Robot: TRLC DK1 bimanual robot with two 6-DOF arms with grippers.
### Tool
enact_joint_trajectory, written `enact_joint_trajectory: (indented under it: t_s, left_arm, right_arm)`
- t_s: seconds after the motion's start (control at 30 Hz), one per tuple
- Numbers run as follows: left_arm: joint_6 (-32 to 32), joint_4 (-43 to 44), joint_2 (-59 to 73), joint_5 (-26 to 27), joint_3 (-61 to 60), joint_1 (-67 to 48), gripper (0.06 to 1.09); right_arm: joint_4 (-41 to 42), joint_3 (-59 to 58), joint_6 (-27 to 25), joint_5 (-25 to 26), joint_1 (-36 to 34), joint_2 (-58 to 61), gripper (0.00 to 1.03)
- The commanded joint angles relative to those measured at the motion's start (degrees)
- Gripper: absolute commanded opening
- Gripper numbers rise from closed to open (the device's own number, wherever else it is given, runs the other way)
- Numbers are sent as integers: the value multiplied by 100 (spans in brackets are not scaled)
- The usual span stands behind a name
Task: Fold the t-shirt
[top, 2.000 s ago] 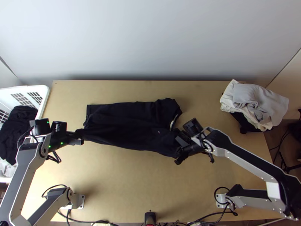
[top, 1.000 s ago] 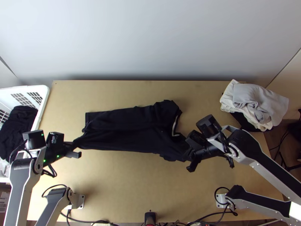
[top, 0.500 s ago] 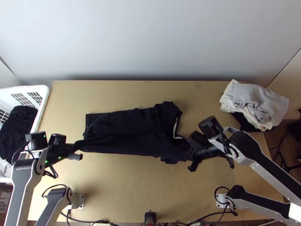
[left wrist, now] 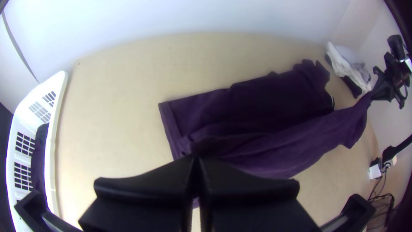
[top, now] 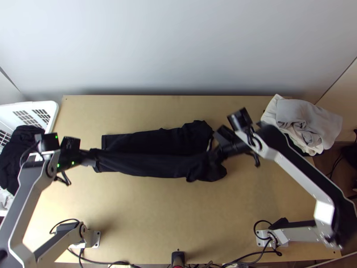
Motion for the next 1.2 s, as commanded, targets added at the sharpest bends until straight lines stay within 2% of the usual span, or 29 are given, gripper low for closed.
enact_joint_trajectory:
  t_s: [0.0,0.33,0.63,0.93,1.17]
  left_arm:
    - [8,461,1112,-5,644,70,9]
    - [25,751,2422,-14,1549,149,9]
    - [60,892,3187,-111,2068,149,9]
    - [60,971,3890,-225,2621,53,9]
    - [-1,1076,4338,-286,2806,-79,9]
  right_arm:
    - [76,1212,-123,23,-363,1226,3]
    - [59,2900,-114,190,-626,2703,3]
    - [-522,4675,-272,375,-741,4074,3]
    - [-592,5001,-325,594,-846,4601,3]
    - [-557,5071,-175,770,-846,4882,3]
